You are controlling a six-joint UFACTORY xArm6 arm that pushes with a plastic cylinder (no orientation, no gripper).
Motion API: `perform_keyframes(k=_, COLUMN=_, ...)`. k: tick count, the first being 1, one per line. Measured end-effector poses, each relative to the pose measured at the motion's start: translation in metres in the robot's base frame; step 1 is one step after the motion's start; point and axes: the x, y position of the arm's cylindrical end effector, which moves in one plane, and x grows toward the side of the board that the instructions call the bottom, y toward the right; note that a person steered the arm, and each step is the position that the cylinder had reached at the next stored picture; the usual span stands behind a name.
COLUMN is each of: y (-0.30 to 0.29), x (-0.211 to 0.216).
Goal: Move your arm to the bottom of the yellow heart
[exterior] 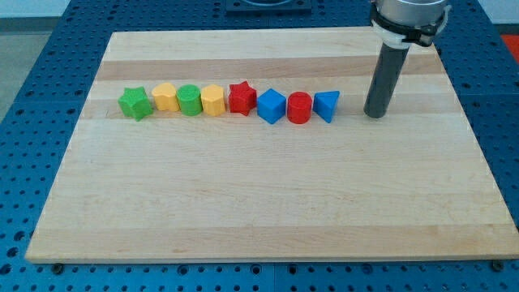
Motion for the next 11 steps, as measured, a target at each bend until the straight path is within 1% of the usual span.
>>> perform_keyframes(k=1, y=0.0, x=0.0)
perform_keyframes(k=2, y=-0.013, x=0.016)
perform_keyframes(k=3, y=-0.062, x=0.064)
perform_keyframes(k=5, y=-0.15, x=0.137)
perform_keyframes(k=6, y=-0.188, x=0.164)
perform_keyframes(k=7, y=-0.231, x=0.176)
perform_keyframes(k=8, y=-0.28, x=0.147)
perform_keyframes(k=9, y=-0.326, x=0.064)
perform_keyframes(k=10, y=-0.334, x=0.047)
perform_keyframes(k=11, y=-0.322, x=0.015)
